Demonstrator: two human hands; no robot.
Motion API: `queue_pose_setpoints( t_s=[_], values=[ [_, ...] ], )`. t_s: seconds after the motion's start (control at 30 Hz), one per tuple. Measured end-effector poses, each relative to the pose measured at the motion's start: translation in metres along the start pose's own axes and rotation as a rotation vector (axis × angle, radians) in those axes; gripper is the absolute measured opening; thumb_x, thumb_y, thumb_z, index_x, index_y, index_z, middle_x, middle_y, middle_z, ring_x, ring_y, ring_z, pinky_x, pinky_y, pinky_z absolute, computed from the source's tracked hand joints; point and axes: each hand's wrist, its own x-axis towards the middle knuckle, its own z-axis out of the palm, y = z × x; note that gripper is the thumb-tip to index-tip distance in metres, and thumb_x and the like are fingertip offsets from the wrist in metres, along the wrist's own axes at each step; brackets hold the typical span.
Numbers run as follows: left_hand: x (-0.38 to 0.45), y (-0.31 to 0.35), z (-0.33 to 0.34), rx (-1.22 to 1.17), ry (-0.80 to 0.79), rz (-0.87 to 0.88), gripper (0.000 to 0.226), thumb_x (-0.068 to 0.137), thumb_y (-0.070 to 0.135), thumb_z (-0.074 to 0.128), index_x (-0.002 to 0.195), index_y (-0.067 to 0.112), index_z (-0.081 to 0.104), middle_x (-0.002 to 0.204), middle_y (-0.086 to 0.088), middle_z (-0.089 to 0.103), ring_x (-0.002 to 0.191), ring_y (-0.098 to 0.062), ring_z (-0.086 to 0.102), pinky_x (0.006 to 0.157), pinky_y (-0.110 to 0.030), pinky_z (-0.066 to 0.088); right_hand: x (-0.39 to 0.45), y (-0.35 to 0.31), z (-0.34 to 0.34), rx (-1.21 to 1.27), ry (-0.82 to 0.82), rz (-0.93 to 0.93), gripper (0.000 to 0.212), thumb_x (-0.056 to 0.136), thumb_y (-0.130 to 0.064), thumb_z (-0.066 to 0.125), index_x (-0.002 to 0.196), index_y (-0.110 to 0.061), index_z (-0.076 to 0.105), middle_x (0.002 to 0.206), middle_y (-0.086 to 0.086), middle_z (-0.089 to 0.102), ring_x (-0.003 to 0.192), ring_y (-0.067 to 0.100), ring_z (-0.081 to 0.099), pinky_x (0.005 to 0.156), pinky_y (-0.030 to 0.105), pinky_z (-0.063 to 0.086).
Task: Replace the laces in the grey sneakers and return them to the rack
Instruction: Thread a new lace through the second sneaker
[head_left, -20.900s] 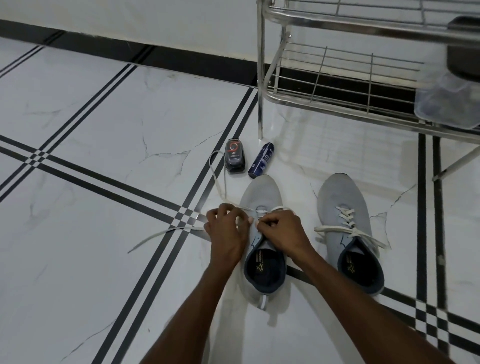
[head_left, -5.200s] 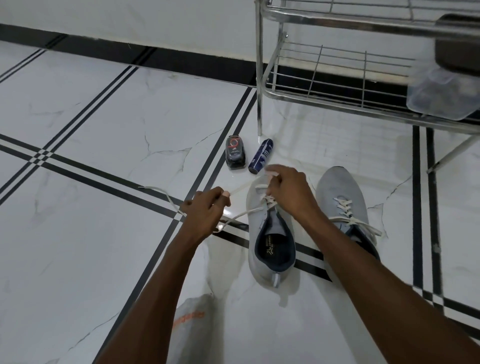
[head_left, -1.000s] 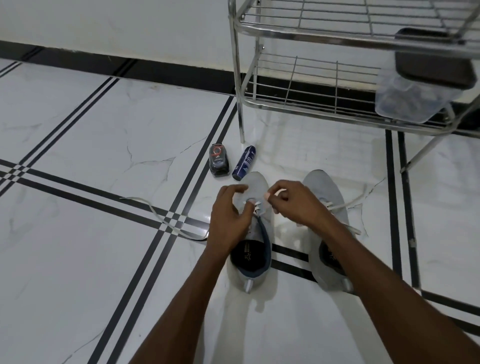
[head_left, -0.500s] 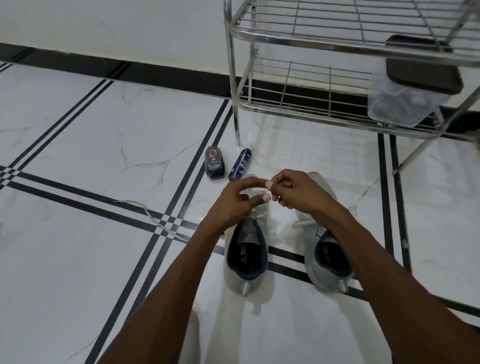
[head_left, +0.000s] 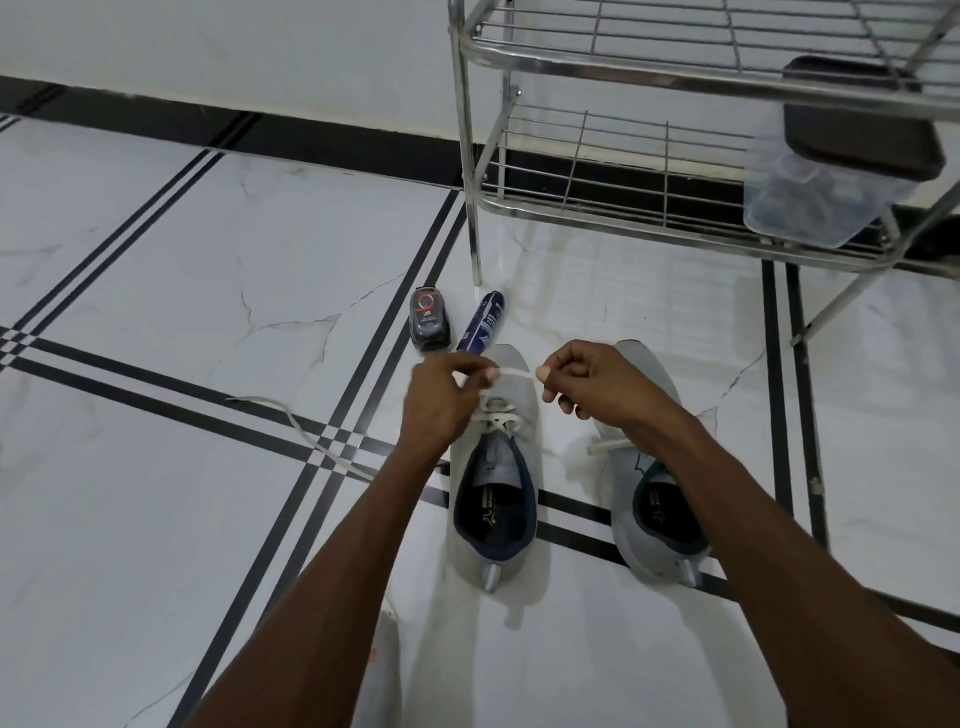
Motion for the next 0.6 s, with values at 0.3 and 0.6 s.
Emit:
queue_pose_setpoints(
  t_s=[0.3,0.6],
  values=[
    [-0.003,0.006,0.010,-0.158,-0.150,0.034,0.016,0.098,0.015,0.064,0.104,0.016,0.079,0.085,0.004,0.076,0.076,-0.008,0.069,0.069,-0.023,0.054,0.004,0.002,0.002,0.052,-0.012,0.021,0.020,0.098,-0.021,0.064,0.107,-0.004,0.062,0.083,0.006,0.076,0.065,0.014,0.058,0.063,0.031,0.044],
    [0.010,-0.003,-0.007,-0.306,0.045,-0.358,0.031,0.104,0.007,0.041,0.102,0.011,0.071,0.078,-0.010,0.075,0.048,0.004,0.054,0.046,-0.018,0.036,-0.006,-0.013,-0.008,0.107,-0.374,-0.017,0.021,0.100,-0.020,0.063,0.111,-0.002,0.058,0.093,0.012,0.074,0.071,0.016,0.061,0.061,0.028,0.045]
  ],
)
